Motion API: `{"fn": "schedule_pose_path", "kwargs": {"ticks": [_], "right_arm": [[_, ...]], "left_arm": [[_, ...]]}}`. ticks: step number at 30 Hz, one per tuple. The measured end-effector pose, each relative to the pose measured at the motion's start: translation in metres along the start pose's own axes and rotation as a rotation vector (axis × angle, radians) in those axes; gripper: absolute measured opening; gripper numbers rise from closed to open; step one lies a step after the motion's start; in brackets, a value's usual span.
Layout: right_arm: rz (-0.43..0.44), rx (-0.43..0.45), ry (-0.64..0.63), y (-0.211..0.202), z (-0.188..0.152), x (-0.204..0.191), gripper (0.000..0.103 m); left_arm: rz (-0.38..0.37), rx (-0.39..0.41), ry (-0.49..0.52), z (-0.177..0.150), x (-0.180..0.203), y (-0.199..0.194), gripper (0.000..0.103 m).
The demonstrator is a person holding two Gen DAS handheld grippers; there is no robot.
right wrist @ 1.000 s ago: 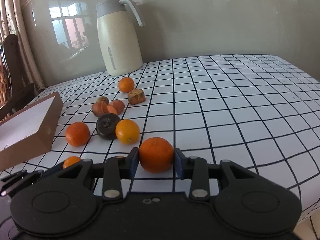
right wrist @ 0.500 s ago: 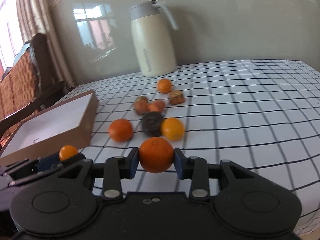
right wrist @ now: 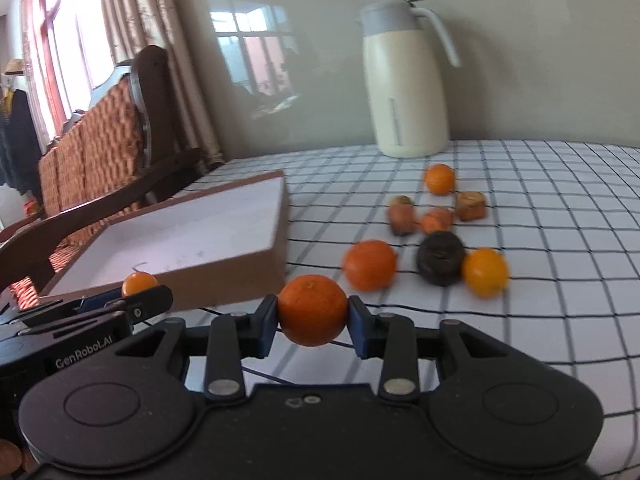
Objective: Organize fruits
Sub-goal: 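Carry the orange in the left gripper over the white box while the right gripper carries its orange there, then open the left gripper to drop its orange in the box while the right gripper releases its orange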
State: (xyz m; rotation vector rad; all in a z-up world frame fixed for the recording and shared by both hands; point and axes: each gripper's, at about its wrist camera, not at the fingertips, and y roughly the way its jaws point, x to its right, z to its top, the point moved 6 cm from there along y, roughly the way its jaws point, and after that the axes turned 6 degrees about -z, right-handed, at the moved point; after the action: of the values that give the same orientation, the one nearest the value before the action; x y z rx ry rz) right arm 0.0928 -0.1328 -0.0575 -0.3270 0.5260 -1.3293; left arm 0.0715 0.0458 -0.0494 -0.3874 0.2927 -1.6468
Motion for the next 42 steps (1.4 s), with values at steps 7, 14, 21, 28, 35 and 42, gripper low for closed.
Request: {"fn": "schedule_pose_path", "kwargs": {"ticks": [7, 14, 21, 28, 35, 42], "right_arm": [[0.053, 0.055, -0.014, 0.006, 0.008, -0.023, 0.028], [0.084, 0.082, -0.02, 0.013, 0.012, -0.038, 0.028], [0.1, 0.111, -0.012, 0.017, 0.018, -0.047, 0.028], [0.106, 0.126, -0.015, 0.024, 0.027, -0.051, 0.028], [0.091, 0.136, -0.025, 0.033, 0.04, -0.054, 0.028], [0.073, 0.112, -0.06, 0.058, 0.048, -0.061, 0.028]], "left_arm": [[0.075, 0.03, -0.038, 0.002, -0.035, -0.007, 0.033], [0.147, 0.068, -0.076, 0.004, -0.069, -0.017, 0.033], [0.209, 0.107, -0.097, 0.011, -0.095, -0.028, 0.033], [0.254, 0.124, -0.12, 0.025, -0.123, -0.035, 0.033], [0.301, 0.119, -0.157, 0.035, -0.152, -0.028, 0.033], [0.333, 0.083, -0.172, 0.033, -0.163, -0.011, 0.033]]}}
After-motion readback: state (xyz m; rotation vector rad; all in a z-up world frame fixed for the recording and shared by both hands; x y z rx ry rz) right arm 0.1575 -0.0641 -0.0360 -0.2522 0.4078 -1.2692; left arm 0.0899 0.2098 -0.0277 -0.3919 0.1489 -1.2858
